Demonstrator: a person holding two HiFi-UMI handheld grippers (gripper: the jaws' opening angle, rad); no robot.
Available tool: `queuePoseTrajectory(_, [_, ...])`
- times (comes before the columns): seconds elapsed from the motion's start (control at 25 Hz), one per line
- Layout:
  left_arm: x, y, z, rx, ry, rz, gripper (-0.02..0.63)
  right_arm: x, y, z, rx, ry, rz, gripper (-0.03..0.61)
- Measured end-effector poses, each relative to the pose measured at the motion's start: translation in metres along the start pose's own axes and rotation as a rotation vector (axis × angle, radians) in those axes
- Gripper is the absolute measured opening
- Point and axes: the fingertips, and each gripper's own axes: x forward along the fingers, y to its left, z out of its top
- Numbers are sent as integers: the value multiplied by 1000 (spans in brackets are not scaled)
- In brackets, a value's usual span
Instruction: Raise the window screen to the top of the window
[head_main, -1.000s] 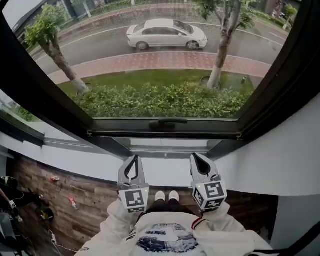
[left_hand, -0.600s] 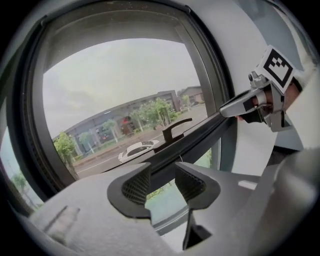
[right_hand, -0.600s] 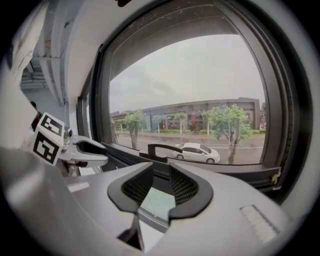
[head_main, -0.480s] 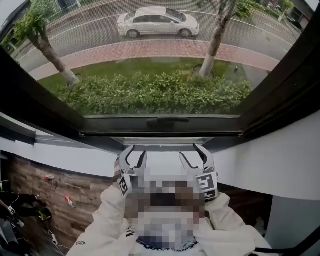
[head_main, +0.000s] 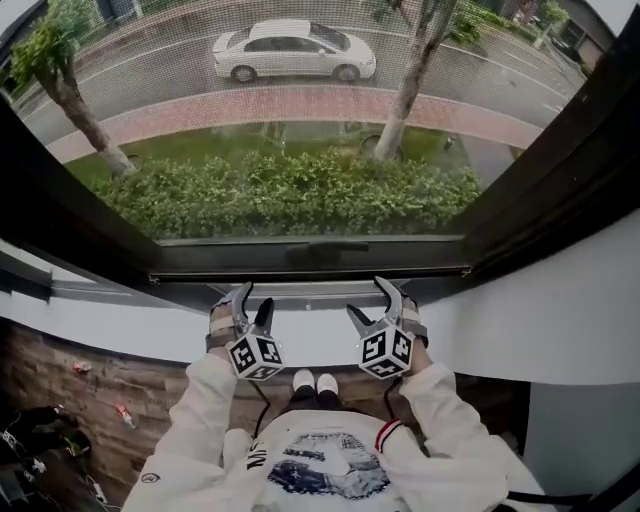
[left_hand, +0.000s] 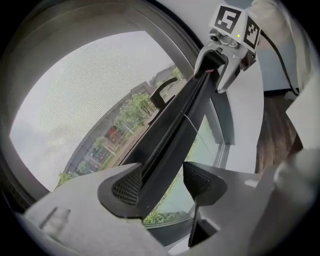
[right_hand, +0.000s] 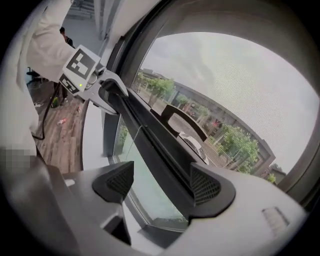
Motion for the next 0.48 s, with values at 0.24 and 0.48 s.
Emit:
queuePoseTrajectory(0.24, [8,5,-5,27,46,46,265,16,-2,-15,-40,76,-29,345])
queuePoseTrajectory(0.48, [14,12,-15,82,88,115,265,19,-4,-17,-50,68,-75,342])
